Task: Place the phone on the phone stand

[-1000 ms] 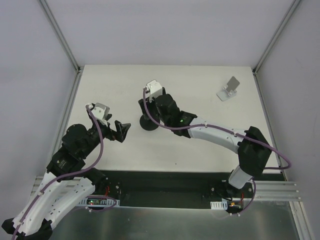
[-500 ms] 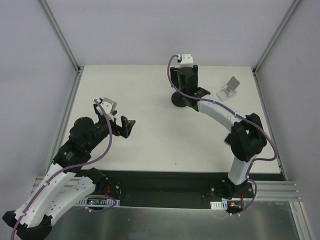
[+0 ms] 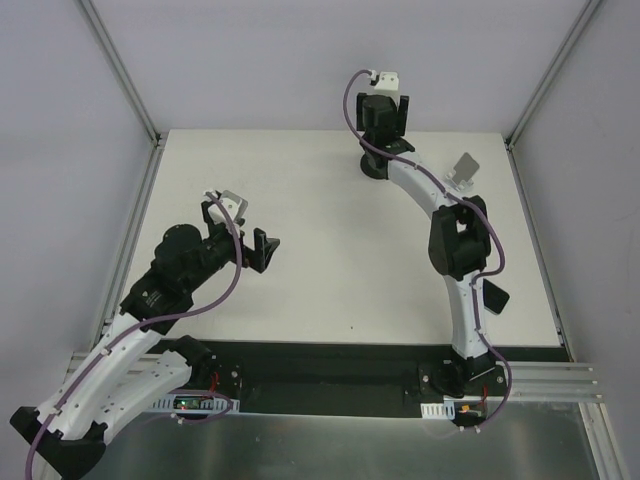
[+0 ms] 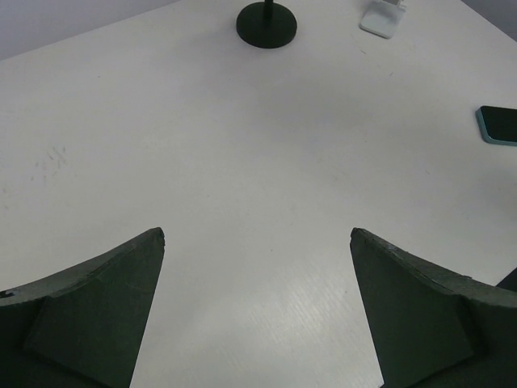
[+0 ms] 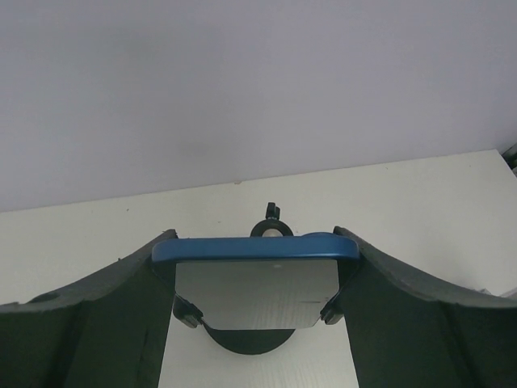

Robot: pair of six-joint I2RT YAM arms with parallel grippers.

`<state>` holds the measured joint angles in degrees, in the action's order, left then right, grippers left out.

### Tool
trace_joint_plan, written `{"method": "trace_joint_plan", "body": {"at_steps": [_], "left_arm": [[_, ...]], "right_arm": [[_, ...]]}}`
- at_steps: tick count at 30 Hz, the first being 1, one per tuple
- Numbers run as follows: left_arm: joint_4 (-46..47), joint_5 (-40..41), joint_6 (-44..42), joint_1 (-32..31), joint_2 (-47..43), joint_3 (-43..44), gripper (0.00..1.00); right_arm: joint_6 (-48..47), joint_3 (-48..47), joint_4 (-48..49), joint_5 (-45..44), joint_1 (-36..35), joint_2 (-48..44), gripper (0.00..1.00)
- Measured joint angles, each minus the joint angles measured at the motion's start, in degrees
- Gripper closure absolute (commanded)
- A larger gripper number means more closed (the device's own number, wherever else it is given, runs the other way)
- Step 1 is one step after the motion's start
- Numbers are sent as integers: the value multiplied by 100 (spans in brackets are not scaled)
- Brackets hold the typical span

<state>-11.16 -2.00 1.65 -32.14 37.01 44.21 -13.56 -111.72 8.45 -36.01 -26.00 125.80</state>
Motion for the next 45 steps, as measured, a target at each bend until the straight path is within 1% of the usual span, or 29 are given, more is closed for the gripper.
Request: {"method": "trace_joint_plan", "body": {"at_steps": [4,7,15,19,25,32,35,36,37,38,39,40,41,42,43,44,45], "left_arm": [[42,-251,7,0,197,55,4],[131,-435,20,0,363,175,4],[490,-752,13,2,691,345,4],[560,-800,-85,76,678,317,4],[793,-807,-127,173,566,-92,5],[874,-852,-129,358,573,-289,5],[938,-850,-131,376,564,-291,5],[946,-850,-133,376,557,-293,5],[953,-850,-136,376,553,-293,5],[960,-850,-138,376,549,-293,5],[966,-850,-142,376,544,-293,5],[973,-850,-146,376,540,-293,5],[977,-850,-149,380,540,-295,5],[979,-852,-151,396,540,-293,5],[981,-852,-153,413,540,-295,5],[984,-850,-160,415,540,-295,5],[986,-850,-170,450,540,-295,5]], "right_arm": [[-37,-645,-48,-133,-7,468,99],[48,-887,-153,-227,-7,610,99],[365,-914,-188,-142,37,619,99],[374,-772,24,127,116,592,99],[369,-304,468,713,271,385,99],[369,-271,588,1572,459,380,99],[372,-282,579,1788,490,382,99],[369,-299,570,1840,492,393,98],[369,-326,564,1878,494,409,92],[367,-352,557,1897,494,422,84],[367,-389,516,1897,492,437,62],[369,-442,452,1888,490,450,53],[369,-483,409,1875,487,468,30],[372,-573,343,1849,485,507,19],[369,-638,291,1832,481,531,11],[369,-730,192,1805,474,568,1],[378,-837,98,1799,466,610,3]]}}
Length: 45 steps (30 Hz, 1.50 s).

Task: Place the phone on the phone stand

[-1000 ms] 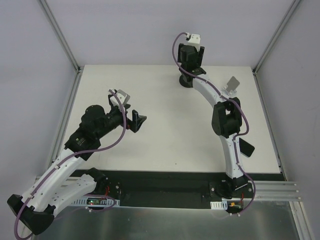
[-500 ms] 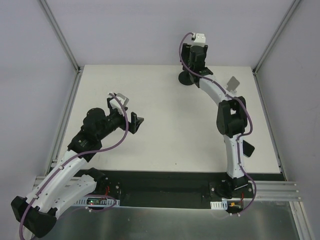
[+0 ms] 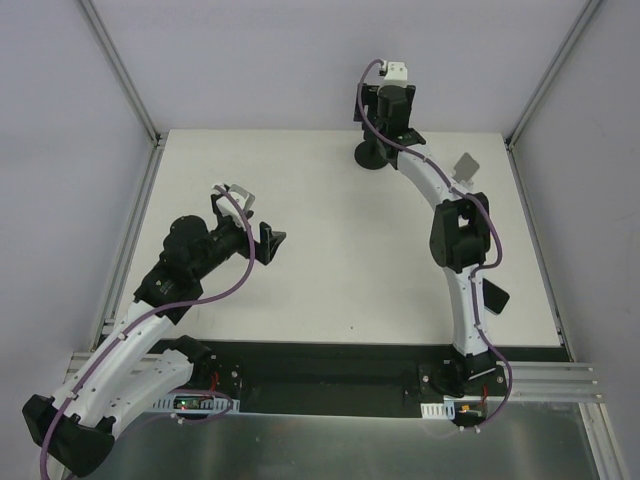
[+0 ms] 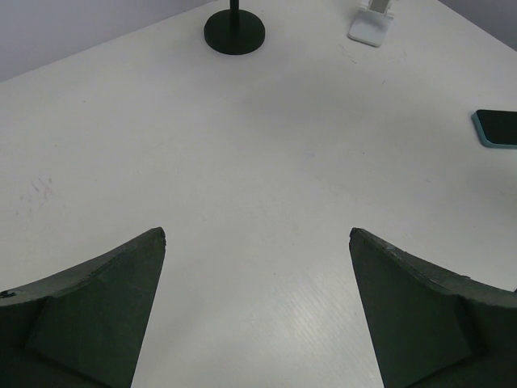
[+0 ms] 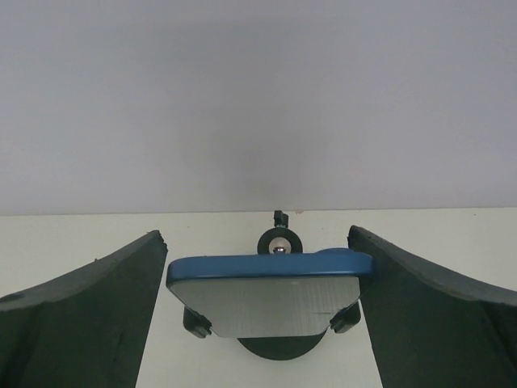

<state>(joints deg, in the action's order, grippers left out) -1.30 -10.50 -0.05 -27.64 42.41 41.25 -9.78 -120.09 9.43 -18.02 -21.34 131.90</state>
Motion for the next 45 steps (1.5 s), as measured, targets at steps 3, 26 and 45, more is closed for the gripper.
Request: {"method": "trace_joint_plan", "body": {"at_steps": [3,26,45], "left_arm": [[2,0,-22,0,0,0,5],[24,-2,-66,2,-146,-92,6],[22,0,-66,2,-122,-92,6]], "right_arm": [[15,-188,-249,-61,-42,39,4],[2068,3303,-1856,-1349,1718,-3534,4],[3923,640,-4631,-2361,1722,-719,4]]}}
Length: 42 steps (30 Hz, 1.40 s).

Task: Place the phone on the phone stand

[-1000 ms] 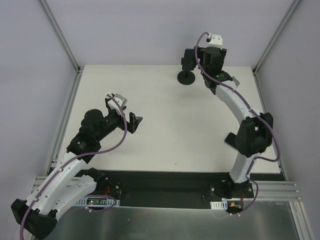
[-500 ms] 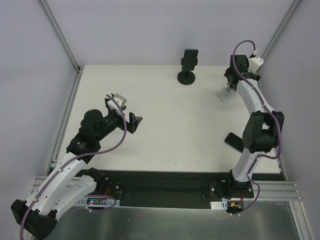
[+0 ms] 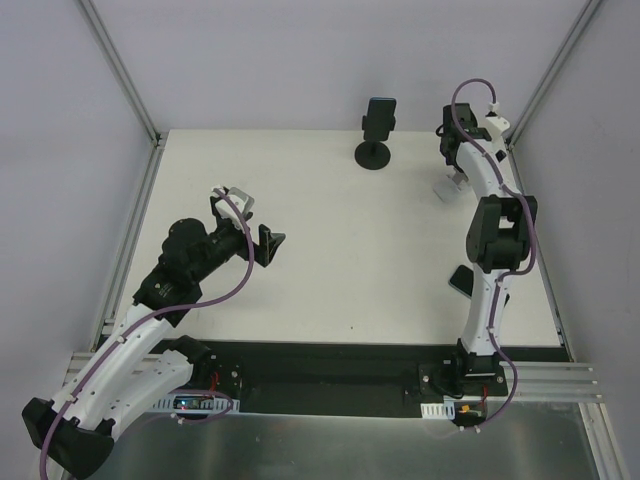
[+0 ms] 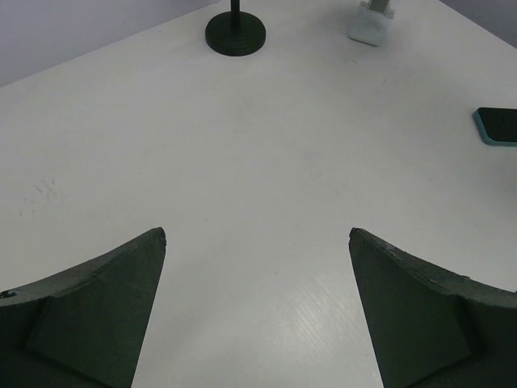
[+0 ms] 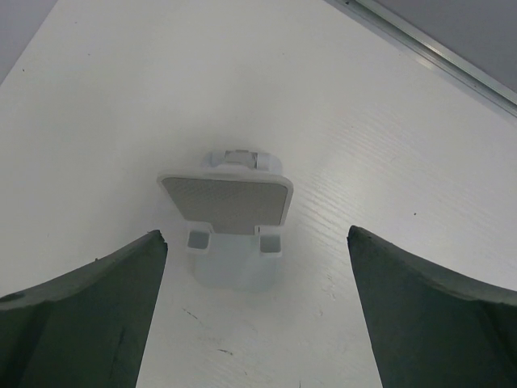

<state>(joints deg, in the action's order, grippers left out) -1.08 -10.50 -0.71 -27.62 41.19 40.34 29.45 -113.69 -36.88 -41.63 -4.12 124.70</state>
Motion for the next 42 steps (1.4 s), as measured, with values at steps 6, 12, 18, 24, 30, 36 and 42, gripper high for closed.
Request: {"method": "trace_joint_plan", "body": {"at_steps": [6,12,18,24,30,36,42], "left_arm": [[0,2,2,-2,7,0,1],[0,4,2,0,4,0,1],[2,4,0,0,4,0,1],[0,4,0,-2,4,0,1],[0,2,0,0,4,0,1],[0,-7,0,0,4,0,1],[0,-85,0,0,-11,0,1]], "right_arm": [[-9,-468,-52,-103,0,461,4],[-181,-1119,-22,-304,0,1043,3],[-297,-1231,-39,-529,0,1307,29],[-396,-962,232,-691,-24,1207,95],[-820,1001,1397,-549,-214,96,99],[-1475,3314,2461,321,-664,-1462,99],[-2162,4262,3467,1193,-1322,-2050,99]]}}
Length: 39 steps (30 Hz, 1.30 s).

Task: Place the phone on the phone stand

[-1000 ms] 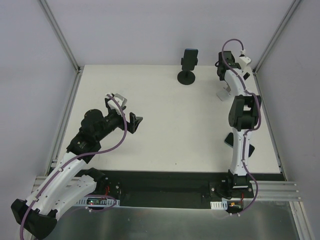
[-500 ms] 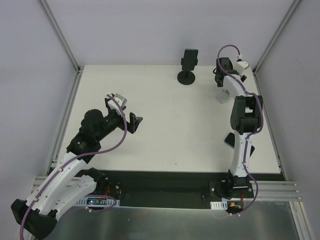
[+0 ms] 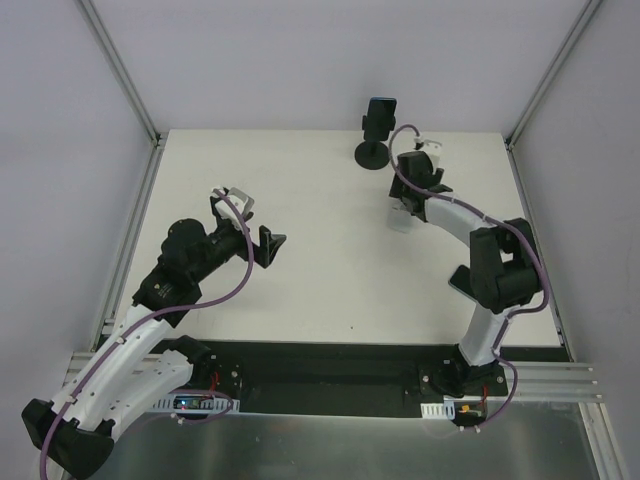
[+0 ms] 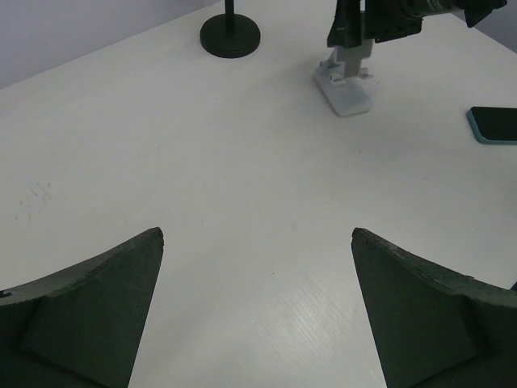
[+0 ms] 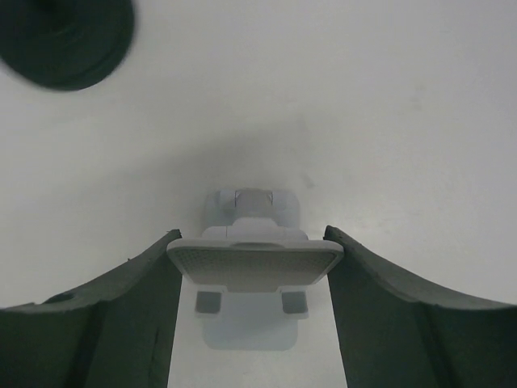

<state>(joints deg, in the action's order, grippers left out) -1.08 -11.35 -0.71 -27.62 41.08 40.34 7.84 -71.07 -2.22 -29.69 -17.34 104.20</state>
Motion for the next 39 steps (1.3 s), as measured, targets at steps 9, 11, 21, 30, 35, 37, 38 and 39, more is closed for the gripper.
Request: {"method": "trace_joint_plan", "body": {"at_steps": [9,11,21,30,35,37,38,39], "left_arm": [[0,7,-17,0,-87,-2,1],[0,9,-22,0,-85,-2,1],[0,7,-35,0,-42,-2,1],[-2,2,-35,0,0,-2,1],[-2,-4,-35,0,15,-2,1],[-2,-2,-35,0,15,-2,1],[-2,-2,-35,0,15,-2,1],[-2,-2,-35,0,15,-2,1]], "right_arm": [[-400,-2321,111,931,-1523,1624,99],[-393,-3359,-125,1036,-1628,2253,99],[-538,-6756,-1021,1051,-1502,4339,99],[-614,-7499,-999,942,-1346,4940,99],[-765,-7691,-761,962,-1270,5149,99],[-835,-7716,-662,957,-1244,5191,99],[-863,-7726,-610,957,-1233,5213,99],[-881,-7737,-568,960,-1224,5233,99]]}}
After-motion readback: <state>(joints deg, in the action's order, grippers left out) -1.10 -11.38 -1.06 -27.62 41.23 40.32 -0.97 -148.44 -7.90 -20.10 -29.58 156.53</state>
